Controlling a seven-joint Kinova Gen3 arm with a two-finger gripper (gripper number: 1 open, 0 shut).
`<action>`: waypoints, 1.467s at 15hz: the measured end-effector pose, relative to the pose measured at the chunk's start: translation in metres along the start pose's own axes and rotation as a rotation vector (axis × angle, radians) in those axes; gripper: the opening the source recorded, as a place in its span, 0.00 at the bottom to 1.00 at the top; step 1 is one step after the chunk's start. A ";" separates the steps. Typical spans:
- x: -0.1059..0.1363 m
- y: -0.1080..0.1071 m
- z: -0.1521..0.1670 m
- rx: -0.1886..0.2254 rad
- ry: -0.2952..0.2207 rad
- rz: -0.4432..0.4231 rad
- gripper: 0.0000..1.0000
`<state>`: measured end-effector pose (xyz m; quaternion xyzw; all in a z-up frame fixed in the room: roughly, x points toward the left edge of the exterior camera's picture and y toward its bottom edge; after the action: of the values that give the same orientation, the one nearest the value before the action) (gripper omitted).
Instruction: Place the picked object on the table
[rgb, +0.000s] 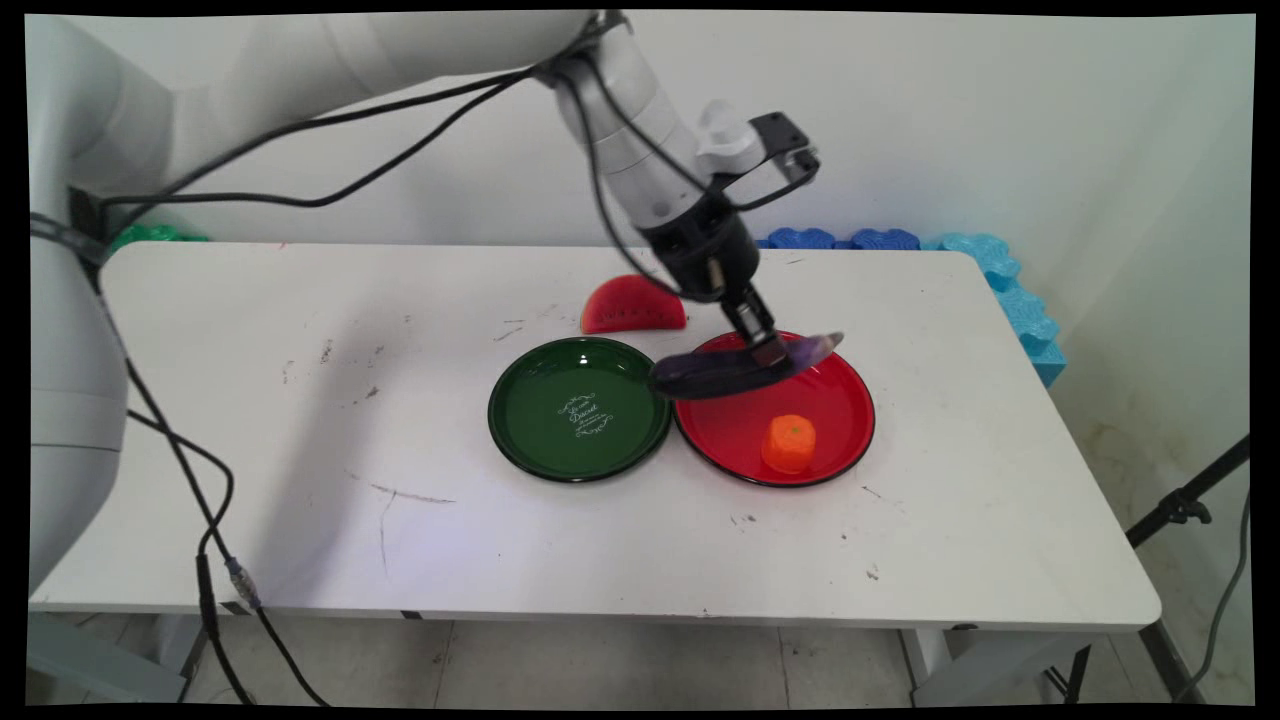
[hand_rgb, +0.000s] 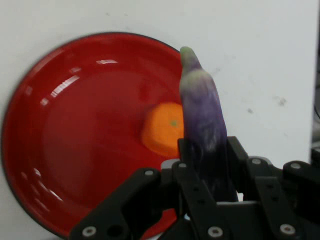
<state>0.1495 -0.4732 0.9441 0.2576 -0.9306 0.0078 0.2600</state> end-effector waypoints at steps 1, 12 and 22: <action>-0.007 0.006 -0.001 -0.008 -0.003 0.006 0.00; -0.099 0.063 0.054 -0.045 -0.030 0.063 0.00; -0.127 0.068 0.103 -0.018 -0.010 0.072 1.00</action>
<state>0.1602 -0.3691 0.8017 0.2216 -0.9406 0.0076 0.2571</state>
